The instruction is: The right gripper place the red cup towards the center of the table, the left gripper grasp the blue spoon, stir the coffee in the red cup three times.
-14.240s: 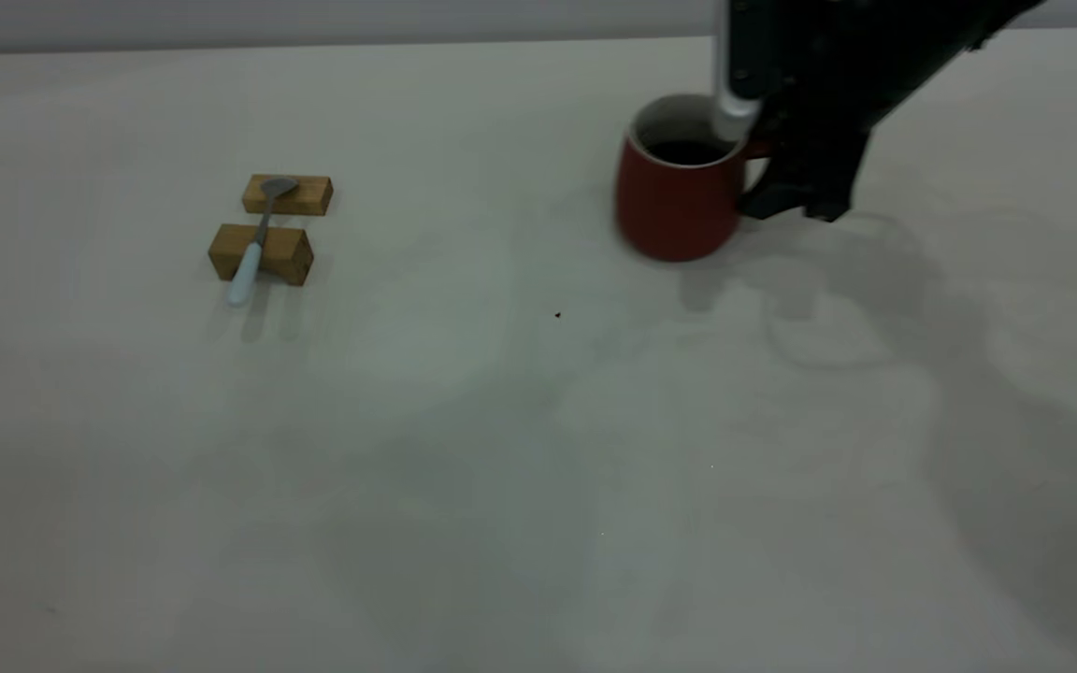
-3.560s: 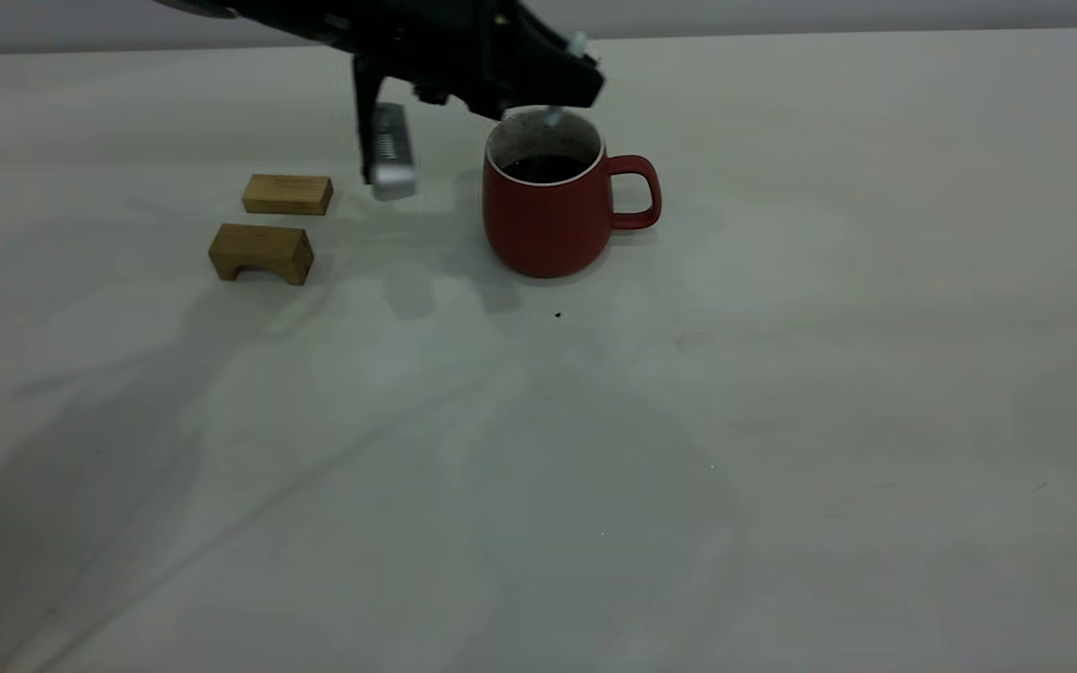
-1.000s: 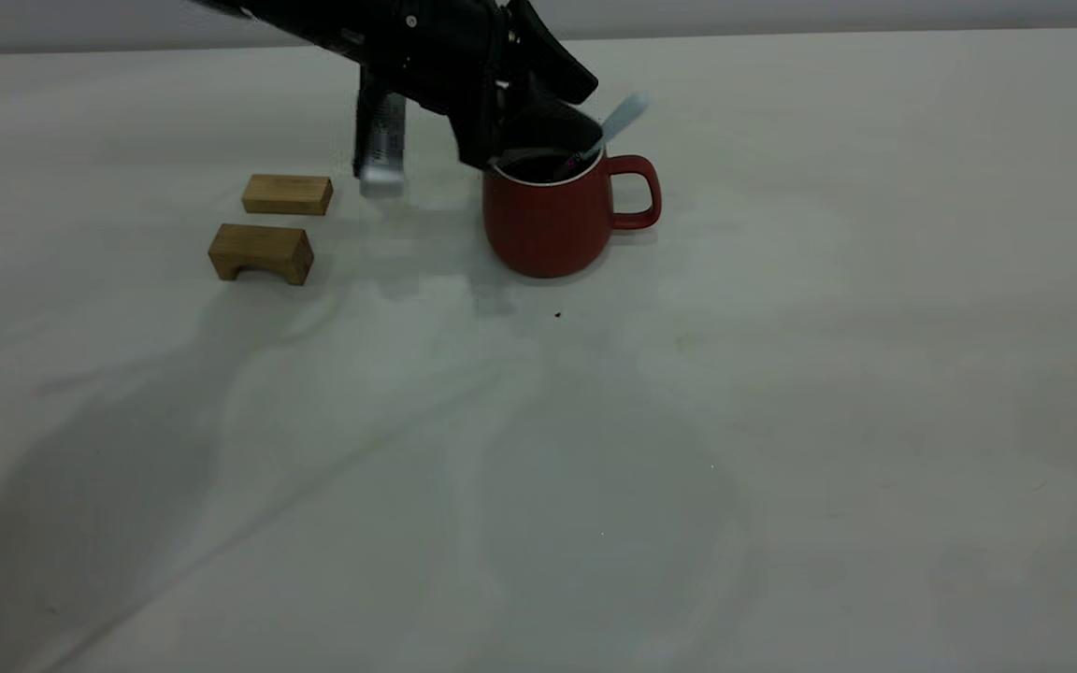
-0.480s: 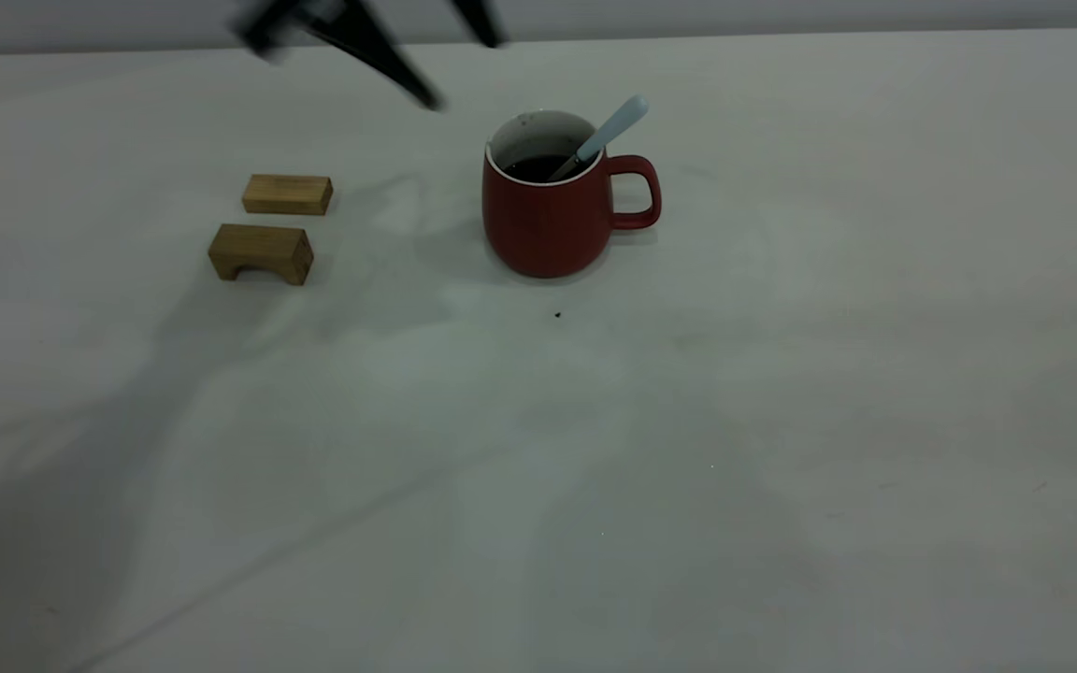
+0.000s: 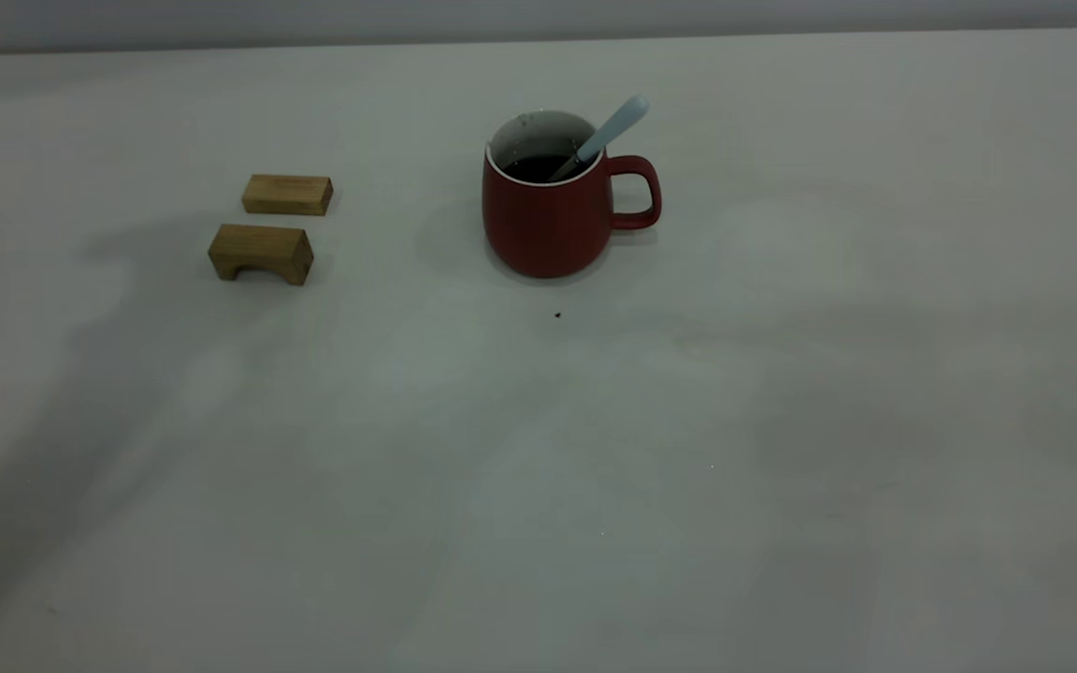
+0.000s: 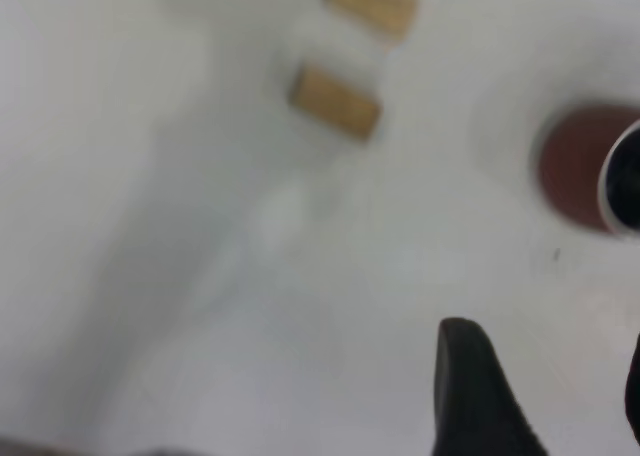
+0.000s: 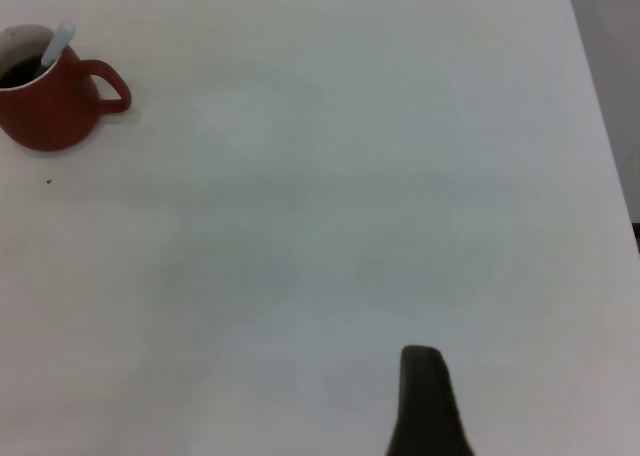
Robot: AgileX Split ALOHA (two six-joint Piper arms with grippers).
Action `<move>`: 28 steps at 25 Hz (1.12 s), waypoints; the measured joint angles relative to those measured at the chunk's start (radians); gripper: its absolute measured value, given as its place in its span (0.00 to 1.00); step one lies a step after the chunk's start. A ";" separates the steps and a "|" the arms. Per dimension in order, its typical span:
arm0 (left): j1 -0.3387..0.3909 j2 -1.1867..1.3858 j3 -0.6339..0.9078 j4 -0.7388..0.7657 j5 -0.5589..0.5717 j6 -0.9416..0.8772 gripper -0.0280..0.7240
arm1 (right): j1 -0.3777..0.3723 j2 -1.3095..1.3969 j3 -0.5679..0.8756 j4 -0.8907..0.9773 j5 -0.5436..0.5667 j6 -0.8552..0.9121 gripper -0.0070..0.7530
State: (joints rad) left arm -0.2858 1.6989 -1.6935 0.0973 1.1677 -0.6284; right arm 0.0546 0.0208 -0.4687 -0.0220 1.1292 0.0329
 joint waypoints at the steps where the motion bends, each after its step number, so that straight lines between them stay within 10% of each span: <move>1: 0.000 -0.048 0.000 0.031 0.000 0.038 0.62 | 0.000 0.000 0.000 0.000 0.000 0.000 0.76; 11: 0.000 -0.555 0.260 -0.055 -0.007 0.648 0.61 | 0.000 0.000 0.000 0.000 0.000 0.000 0.76; 17: 0.010 -0.950 0.638 -0.085 -0.056 0.689 0.61 | 0.000 0.000 0.000 0.000 0.000 0.000 0.76; 28: 0.262 -1.482 1.138 -0.105 -0.068 0.691 0.61 | 0.000 0.000 0.000 0.000 0.000 0.000 0.76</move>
State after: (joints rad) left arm -0.0234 0.2170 -0.5555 -0.0072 1.0993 0.0623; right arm 0.0546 0.0208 -0.4687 -0.0220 1.1292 0.0329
